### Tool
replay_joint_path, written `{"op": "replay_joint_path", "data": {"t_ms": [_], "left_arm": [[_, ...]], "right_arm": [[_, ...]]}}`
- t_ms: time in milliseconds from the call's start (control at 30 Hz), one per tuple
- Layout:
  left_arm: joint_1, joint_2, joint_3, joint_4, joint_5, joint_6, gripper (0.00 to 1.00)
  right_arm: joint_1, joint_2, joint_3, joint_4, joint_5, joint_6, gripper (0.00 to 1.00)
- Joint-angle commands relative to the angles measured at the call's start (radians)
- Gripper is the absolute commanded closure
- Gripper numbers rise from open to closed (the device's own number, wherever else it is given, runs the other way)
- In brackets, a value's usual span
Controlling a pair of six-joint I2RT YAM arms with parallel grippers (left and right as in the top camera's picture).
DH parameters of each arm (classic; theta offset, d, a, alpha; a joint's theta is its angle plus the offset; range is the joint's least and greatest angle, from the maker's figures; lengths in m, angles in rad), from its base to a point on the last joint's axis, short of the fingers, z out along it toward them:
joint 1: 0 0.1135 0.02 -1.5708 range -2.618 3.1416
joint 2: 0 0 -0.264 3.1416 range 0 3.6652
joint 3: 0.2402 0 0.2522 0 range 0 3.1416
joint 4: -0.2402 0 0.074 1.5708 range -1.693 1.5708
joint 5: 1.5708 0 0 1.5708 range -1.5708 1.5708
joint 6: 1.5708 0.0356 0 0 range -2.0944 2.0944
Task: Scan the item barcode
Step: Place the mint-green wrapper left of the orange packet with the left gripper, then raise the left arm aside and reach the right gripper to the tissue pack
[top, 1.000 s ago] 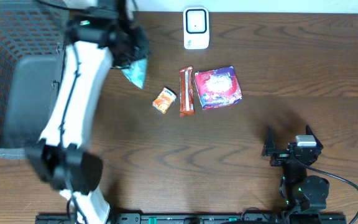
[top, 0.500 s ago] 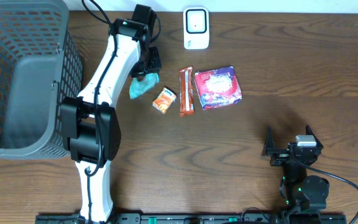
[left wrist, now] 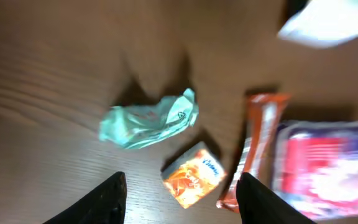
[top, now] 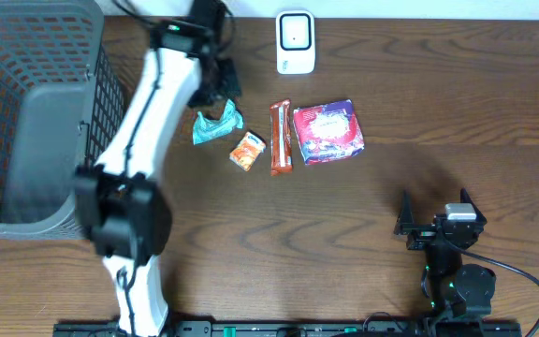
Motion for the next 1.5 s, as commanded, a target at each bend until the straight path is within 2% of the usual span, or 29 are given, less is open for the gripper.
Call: {"op": "replay_joint_path", "data": {"t_ms": [0, 33, 67, 167, 367, 533, 700, 767, 800, 867, 1000, 1100, 1200, 1267, 1333, 1400, 1467], "left_arm": [[0.067, -0.231, 0.064, 0.000, -0.006, 0.010, 0.32], [0.084, -0.268, 0.064, -0.003, -0.006, 0.010, 0.13], [0.105, -0.312, 0.064, -0.010, -0.006, 0.011, 0.02], [0.161, -0.403, 0.064, -0.047, -0.007, 0.049, 0.02], [0.253, -0.511, 0.064, -0.195, -0.032, 0.050, 0.02], [0.260, -0.528, 0.064, -0.307, -0.032, 0.050, 0.02], [0.260, -0.526, 0.064, -0.322, -0.032, 0.050, 0.02], [0.260, -0.526, 0.064, -0.322, -0.032, 0.050, 0.02], [0.260, -0.526, 0.064, -0.322, -0.032, 0.050, 0.02], [0.260, -0.526, 0.064, -0.322, -0.032, 0.050, 0.02], [0.260, -0.526, 0.064, -0.322, -0.032, 0.050, 0.02], [0.260, -0.526, 0.064, -0.322, -0.032, 0.050, 0.02], [0.260, -0.526, 0.064, -0.322, -0.032, 0.050, 0.02], [0.260, -0.526, 0.064, -0.322, -0.032, 0.050, 0.02], [0.260, -0.526, 0.064, -0.322, -0.032, 0.050, 0.02], [0.260, -0.526, 0.064, -0.322, -0.032, 0.050, 0.02], [0.260, -0.526, 0.064, -0.322, -0.032, 0.050, 0.02]], "right_arm": [[-0.008, -0.005, -0.001, -0.004, -0.001, -0.012, 0.01], [-0.008, -0.005, -0.001, -0.004, -0.001, -0.012, 0.01], [-0.008, -0.005, -0.001, -0.004, -0.001, -0.012, 0.01], [-0.008, -0.005, -0.001, -0.004, -0.001, -0.012, 0.01], [-0.008, -0.005, -0.001, -0.004, -0.001, -0.012, 0.01], [-0.008, -0.005, -0.001, 0.024, 0.017, -0.016, 0.01], [-0.008, -0.004, -0.001, 0.000, 0.032, -0.019, 0.01], [-0.008, -0.004, -0.001, 0.044, 0.030, -0.021, 0.01], [-0.008, -0.004, -0.001, 0.105, -0.007, 0.016, 0.01], [-0.004, -0.004, -0.001, 0.261, -0.249, 0.249, 0.01], [-0.004, -0.004, -0.001, 0.465, -0.655, 0.592, 0.01], [-0.004, -0.003, -0.001, 0.588, -0.637, 0.740, 0.01], [-0.005, -0.003, 0.006, 0.681, -0.518, 0.972, 0.01], [-0.005, 0.004, 0.035, 0.679, -0.486, 1.007, 0.01], [-0.005, 0.034, 0.106, 0.604, -0.497, 0.955, 0.01], [-0.005, 0.085, 0.212, 0.419, -0.512, 0.872, 0.01], [-0.005, 0.191, 0.379, 0.122, -0.517, 0.711, 0.01]]}}
